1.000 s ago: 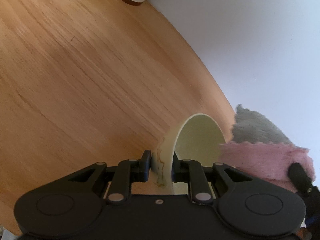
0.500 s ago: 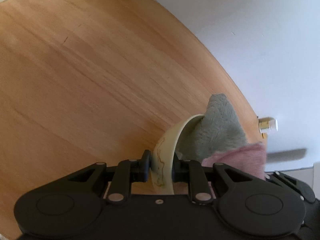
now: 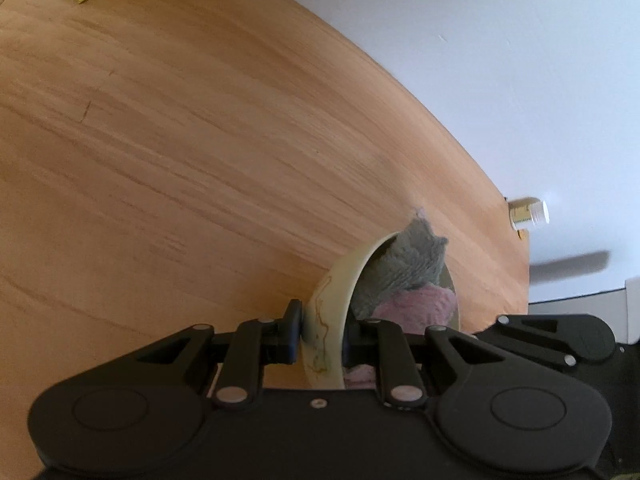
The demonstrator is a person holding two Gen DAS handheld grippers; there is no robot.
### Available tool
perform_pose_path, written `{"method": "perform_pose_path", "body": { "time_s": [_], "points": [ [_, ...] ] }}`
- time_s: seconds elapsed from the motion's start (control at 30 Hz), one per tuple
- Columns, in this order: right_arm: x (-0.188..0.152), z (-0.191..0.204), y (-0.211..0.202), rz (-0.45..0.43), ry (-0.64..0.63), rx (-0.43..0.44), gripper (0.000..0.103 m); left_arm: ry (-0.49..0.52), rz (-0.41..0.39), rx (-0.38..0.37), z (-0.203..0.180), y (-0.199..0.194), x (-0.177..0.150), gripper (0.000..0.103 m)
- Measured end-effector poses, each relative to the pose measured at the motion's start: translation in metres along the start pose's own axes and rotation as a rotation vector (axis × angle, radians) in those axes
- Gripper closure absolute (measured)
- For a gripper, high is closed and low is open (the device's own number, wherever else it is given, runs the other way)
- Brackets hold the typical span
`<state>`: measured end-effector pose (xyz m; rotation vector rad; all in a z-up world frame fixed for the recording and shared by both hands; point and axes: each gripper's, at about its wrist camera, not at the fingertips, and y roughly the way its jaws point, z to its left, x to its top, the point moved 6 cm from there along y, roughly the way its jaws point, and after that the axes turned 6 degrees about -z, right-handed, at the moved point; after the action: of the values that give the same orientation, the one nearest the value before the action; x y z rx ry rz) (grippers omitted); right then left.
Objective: Clean bowl
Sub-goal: 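Move the cloth into the bowl with the right gripper, then open the right gripper to release the cloth inside the bowl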
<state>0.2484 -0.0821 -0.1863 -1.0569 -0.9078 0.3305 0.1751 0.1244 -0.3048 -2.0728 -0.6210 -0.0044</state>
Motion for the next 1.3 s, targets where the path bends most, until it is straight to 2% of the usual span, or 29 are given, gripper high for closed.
{"method": "perform_pose_path", "body": {
  "time_s": [0.23,0.27,0.3,0.33,0.4,0.47,0.5,0.6,0.73,0.8,0.93,1.03,1.2,1.3],
  "points": [
    [0.002,0.001,0.012,0.036,0.016,-0.014,0.09,0.05,0.038,-0.032,0.006,0.002,0.006,0.085],
    [0.003,0.001,0.013,0.038,0.023,-0.02,0.09,0.06,0.038,-0.035,0.004,0.003,0.006,0.078],
    [0.003,0.001,0.014,0.039,0.031,-0.024,0.09,0.071,0.039,-0.038,0.002,0.004,0.007,0.067],
    [0.004,0.002,0.014,0.041,0.034,-0.028,0.088,0.088,0.039,-0.039,0.002,0.004,0.008,0.063],
    [0.006,0.004,0.01,0.05,0.031,-0.043,0.08,0.123,0.04,-0.044,0.003,0.003,0.009,0.046],
    [0.006,0.007,0.006,0.052,0.023,-0.053,0.066,0.153,0.034,-0.047,0.001,0.003,0.01,0.033],
    [0.006,0.009,0.003,0.05,0.02,-0.06,0.063,0.18,0.026,-0.046,0.001,0.001,0.01,0.027],
    [0.007,0.016,-0.005,0.058,0.03,-0.067,0.06,0.227,0.013,-0.038,-0.002,-0.001,0.01,0.021],
    [0.011,0.027,-0.016,0.043,-0.031,-0.085,0.057,0.284,-0.021,-0.021,-0.003,-0.011,0.011,0.013],
    [0.013,0.028,-0.024,0.033,-0.049,-0.094,0.057,0.287,-0.042,-0.026,-0.008,-0.013,0.011,0.003],
    [0.024,0.021,-0.044,-0.004,-0.059,-0.066,0.057,0.336,-0.096,-0.008,-0.02,-0.022,0.009,0.002],
    [0.027,0.017,-0.057,-0.038,-0.087,-0.039,0.057,0.434,-0.167,0.065,-0.033,-0.034,0.002,0.002],
    [0.016,0.017,-0.069,-0.062,-0.191,0.01,0.057,0.534,-0.248,0.182,-0.042,-0.04,-0.006,0.001],
    [0.012,0.018,-0.052,-0.053,-0.258,0.011,0.057,0.552,-0.227,0.209,-0.042,-0.038,-0.01,0.001]
  ]
}}
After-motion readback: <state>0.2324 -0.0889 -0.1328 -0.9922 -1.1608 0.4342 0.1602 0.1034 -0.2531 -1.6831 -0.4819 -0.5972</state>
